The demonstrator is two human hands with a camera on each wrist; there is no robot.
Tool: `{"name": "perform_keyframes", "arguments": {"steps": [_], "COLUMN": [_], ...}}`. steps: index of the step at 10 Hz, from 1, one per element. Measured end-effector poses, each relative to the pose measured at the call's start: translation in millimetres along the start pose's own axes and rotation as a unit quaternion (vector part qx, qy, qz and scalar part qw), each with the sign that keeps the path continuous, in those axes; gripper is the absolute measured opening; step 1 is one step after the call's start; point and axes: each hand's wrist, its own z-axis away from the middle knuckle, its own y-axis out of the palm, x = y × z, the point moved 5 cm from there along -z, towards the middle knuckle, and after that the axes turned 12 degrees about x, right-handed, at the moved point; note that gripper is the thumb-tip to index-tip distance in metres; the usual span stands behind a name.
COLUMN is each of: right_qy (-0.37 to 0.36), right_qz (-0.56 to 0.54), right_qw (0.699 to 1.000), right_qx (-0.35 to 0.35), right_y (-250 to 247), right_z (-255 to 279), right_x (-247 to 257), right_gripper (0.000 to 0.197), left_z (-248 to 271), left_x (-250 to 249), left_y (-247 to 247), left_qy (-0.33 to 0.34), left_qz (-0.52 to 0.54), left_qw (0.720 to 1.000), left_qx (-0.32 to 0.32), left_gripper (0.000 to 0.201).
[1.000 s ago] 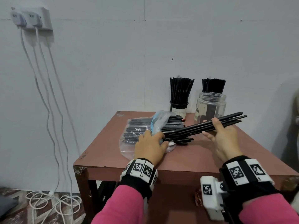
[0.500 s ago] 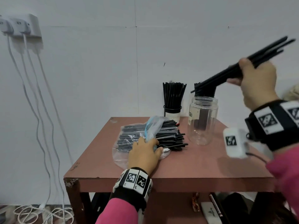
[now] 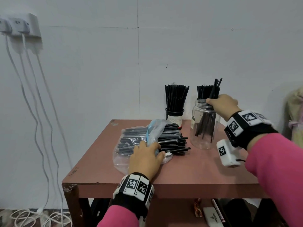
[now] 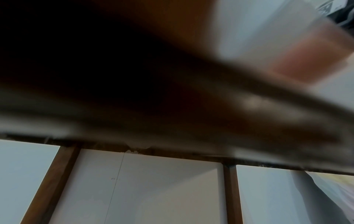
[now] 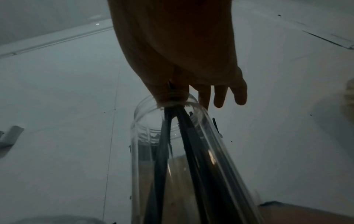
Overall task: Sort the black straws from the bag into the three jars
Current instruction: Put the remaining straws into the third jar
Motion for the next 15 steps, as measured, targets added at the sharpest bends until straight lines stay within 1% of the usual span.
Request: {"name": "perform_keyframes", "arguments": {"steps": [1,2,3,4,5,7,8,9,10,11,12,13,14,15], "right_qy": [-0.006,-0.032,-0.056,-0.076,-0.085,-0.106,-0.151,-0.215,-0.167,0.02,0.122,0.09,0.056,0.023], "right_qz": [-0.063,-0.176,-0.234,-0.245,-0.255,-0.268,-0.266,-0.292,-0.381,-0.531,-0.606,-0.568,-0.477,-0.414], "right_qw": [0.998,0.984,0.97,0.965,0.96,0.944,0.924,0.908,0.903,0.844,0.773,0.807,0.865,0.898], "right_qx": [-0.002,-0.018,-0.03,-0.055,-0.081,-0.16,-0.228,-0.212,-0.107,0.068,0.14,0.137,0.149,0.145], "right_y": [5,4,0,-7,-13,-25,-35,-20,27,96,140,147,148,155], "right_z": [0,-1,1,0,0,11,37,78,109,130,141,129,122,117], "right_x": [-4,-8,-6,-6,-7,-8,3,21,11,-19,-33,-31,-26,-29], "right_gripper": [0.02,0.021,0.035,0.046,0.05,0.044,0.04,0.02,0.011,0.02,0.027,0.032,0.03,0.02], "left_z": [-1,-1,-1,0,0,-1,-1,-1,-1,-1,0,0,0,1], "left_x": [-1,0,0,0,0,0,0,0,0,0,0,-1,-2,-2], "left_y": [0,0,0,0,0,0,0,0,0,0,0,-1,-1,-1], "left_qy": [0.001,0.001,0.002,0.002,-0.001,-0.001,0.0,-0.002,-0.002,-0.004,-0.004,-0.001,0.004,0.01], "left_qz": [-0.001,0.0,0.004,0.004,0.001,-0.002,0.0,0.001,0.001,0.001,0.002,0.006,0.005,0.008], "left_qw": [1.0,1.0,1.0,1.0,1.0,1.0,1.0,1.0,1.0,1.0,1.0,1.0,1.0,1.0], "left_qx": [0.0,0.002,0.003,0.001,-0.001,-0.001,-0.002,-0.004,-0.008,-0.009,-0.01,-0.008,-0.008,-0.007], "left_gripper": [0.032,0.033,0.033,0.033,0.033,0.033,0.033,0.033,0.033,0.033,0.033,0.033,0.032,0.034]}}
